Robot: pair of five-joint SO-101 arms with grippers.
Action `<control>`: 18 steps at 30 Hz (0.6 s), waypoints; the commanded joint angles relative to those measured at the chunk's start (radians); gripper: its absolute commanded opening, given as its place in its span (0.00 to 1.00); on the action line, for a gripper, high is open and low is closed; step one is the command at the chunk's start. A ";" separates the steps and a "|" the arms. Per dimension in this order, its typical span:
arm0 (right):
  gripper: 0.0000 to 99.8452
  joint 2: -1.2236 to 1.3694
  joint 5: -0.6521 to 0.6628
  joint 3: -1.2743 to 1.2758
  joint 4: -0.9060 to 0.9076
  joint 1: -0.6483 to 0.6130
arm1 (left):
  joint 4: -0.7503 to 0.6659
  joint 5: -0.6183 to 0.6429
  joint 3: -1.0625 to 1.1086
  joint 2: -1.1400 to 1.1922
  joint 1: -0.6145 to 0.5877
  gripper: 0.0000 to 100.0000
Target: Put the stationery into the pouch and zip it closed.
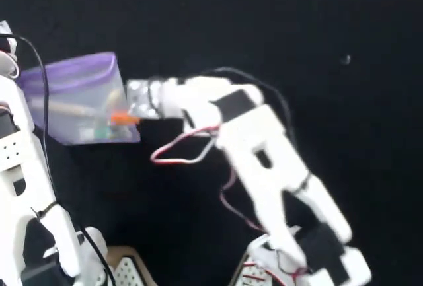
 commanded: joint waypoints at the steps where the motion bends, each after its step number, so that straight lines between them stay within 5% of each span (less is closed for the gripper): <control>1: 0.01 -0.189 -0.025 -0.047 0.014 0.086 | -0.023 0.008 -0.054 -0.005 0.001 0.03; 9: 0.01 -0.377 -0.118 -0.047 0.006 0.110 | -0.023 0.008 -0.054 -0.005 0.001 0.03; 18: 0.01 -0.433 -0.480 -0.047 -0.281 -0.080 | -0.017 0.008 -0.053 -0.005 0.027 0.03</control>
